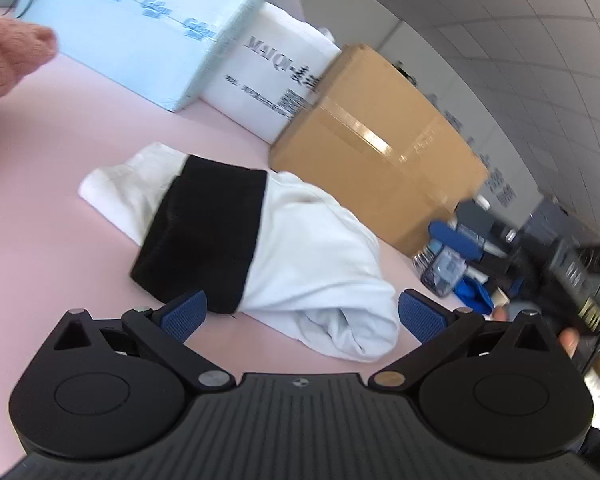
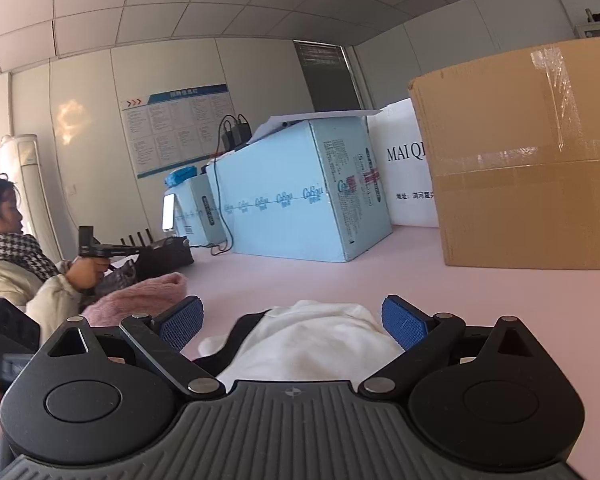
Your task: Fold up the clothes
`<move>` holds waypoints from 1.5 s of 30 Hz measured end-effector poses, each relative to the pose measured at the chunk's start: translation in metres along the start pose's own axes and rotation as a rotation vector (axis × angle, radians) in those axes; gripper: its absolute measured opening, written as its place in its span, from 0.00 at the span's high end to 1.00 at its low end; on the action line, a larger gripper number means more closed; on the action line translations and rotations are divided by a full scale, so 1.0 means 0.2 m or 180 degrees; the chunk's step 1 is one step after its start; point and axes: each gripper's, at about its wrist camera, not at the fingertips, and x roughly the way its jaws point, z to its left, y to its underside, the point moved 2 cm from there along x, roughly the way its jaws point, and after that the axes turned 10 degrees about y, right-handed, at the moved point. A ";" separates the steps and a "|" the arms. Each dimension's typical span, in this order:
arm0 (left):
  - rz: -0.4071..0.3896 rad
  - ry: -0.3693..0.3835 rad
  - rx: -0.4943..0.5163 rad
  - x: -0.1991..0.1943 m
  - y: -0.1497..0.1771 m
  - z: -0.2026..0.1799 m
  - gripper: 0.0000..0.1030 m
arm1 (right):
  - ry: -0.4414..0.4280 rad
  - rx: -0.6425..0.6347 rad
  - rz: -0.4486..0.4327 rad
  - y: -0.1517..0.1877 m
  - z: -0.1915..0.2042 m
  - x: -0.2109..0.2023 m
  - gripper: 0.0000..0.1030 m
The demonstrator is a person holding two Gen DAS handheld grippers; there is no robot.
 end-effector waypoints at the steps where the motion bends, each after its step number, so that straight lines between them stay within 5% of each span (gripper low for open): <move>1: -0.0054 -0.0141 -0.0102 0.01 -0.03 0.01 0.00 | 0.0068 0.0115 0.0019 0.03 -0.05 0.04 0.07; 5: -0.0027 -0.0678 0.0121 0.03 -0.11 0.02 0.00 | 0.0123 0.0428 0.0274 0.09 -0.19 0.16 0.09; 13: 0.0271 -0.0866 0.0265 0.16 -0.11 0.09 0.00 | 0.0083 0.0426 0.0457 0.11 -0.19 0.20 0.08; 16: 0.0155 -0.0946 0.0272 0.19 -0.11 0.10 0.03 | 0.0116 0.0460 0.0491 0.11 -0.20 0.20 0.06; 22: 0.0064 -0.1008 0.0066 0.23 -0.15 0.09 0.49 | 0.0115 0.0470 0.0524 0.11 -0.20 0.21 0.06; 24: 0.0047 -0.1108 0.0171 0.23 -0.16 0.05 0.64 | 0.0104 0.0476 0.0560 0.12 -0.20 0.22 0.06; 25: 0.0021 -0.1163 0.0241 0.23 -0.17 0.02 0.81 | 0.0102 0.0484 0.0580 0.12 -0.21 0.23 0.06; 28: -0.0049 -0.1480 0.0571 0.22 -0.19 -0.06 0.96 | 0.0089 0.0518 0.0630 0.12 -0.21 0.24 0.06; 37: 0.0020 -0.1719 0.1314 0.36 -0.33 -0.27 0.97 | 0.0071 0.0599 0.0680 0.12 -0.23 0.26 0.06; 45: -0.0006 -0.1924 0.1649 0.44 -0.46 -0.33 0.97 | 0.0071 0.0667 0.0704 0.12 -0.25 0.26 0.06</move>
